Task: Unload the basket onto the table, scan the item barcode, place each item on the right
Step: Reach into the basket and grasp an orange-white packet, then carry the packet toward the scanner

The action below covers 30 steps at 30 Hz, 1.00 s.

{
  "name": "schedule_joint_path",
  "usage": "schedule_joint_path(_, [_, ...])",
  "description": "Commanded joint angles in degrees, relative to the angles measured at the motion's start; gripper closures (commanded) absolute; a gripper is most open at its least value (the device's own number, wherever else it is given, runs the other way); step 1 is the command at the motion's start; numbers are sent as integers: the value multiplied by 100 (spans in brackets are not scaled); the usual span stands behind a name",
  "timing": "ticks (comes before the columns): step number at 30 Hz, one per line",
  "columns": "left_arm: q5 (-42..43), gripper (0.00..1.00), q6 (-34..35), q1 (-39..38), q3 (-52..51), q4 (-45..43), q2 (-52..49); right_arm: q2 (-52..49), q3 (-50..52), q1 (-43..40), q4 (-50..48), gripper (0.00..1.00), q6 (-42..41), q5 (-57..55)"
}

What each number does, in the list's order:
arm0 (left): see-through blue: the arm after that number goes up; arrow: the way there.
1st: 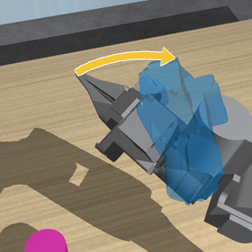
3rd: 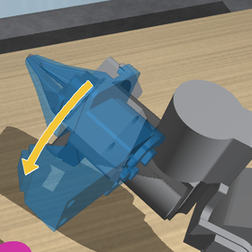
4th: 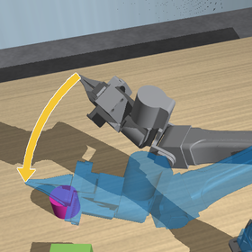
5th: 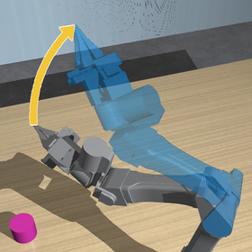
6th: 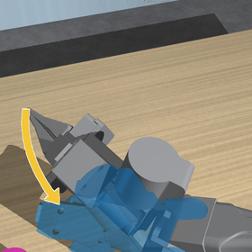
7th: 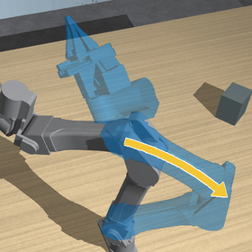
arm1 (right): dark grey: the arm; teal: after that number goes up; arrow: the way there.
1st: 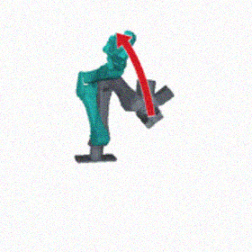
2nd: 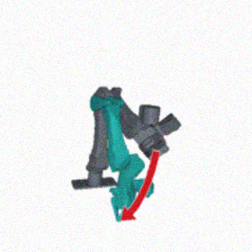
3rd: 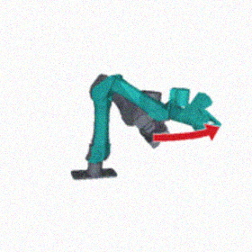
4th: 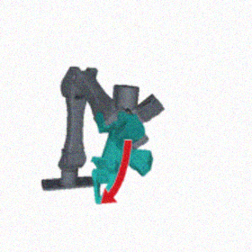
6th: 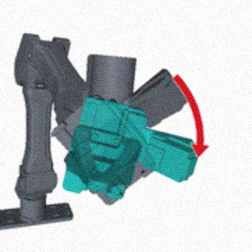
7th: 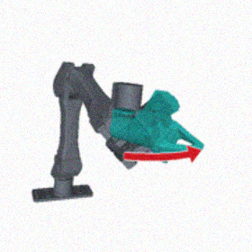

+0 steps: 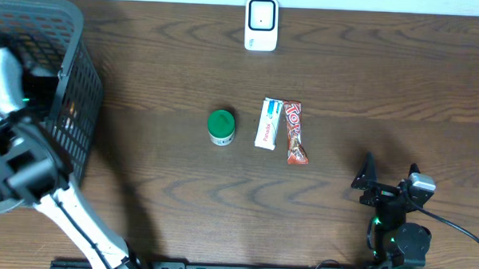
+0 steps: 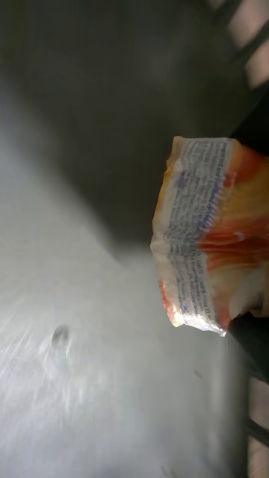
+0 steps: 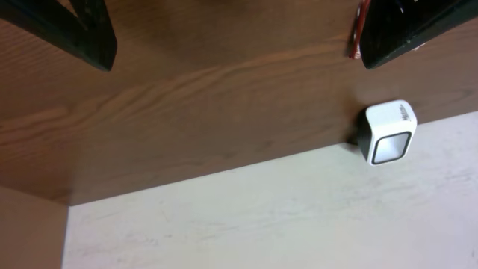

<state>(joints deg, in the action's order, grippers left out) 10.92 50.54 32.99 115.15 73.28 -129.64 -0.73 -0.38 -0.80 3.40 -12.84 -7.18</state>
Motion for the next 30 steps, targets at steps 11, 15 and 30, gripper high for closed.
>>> schedule_joint_path(11, [2721, 51, -271, 280, 262, -262, 3954, 17, 7, -28, 22, 1, -39, 0])
schedule_joint_path(15, [1705, 51, -13, -1412, 262, -678, 4640, 17, 7, -28, 22, 1, -39, 0])
schedule_joint_path(30, [-894, 51, -780, -6885, 245, -1331, 2326, 17, 7, -28, 22, 1, -39, 0])
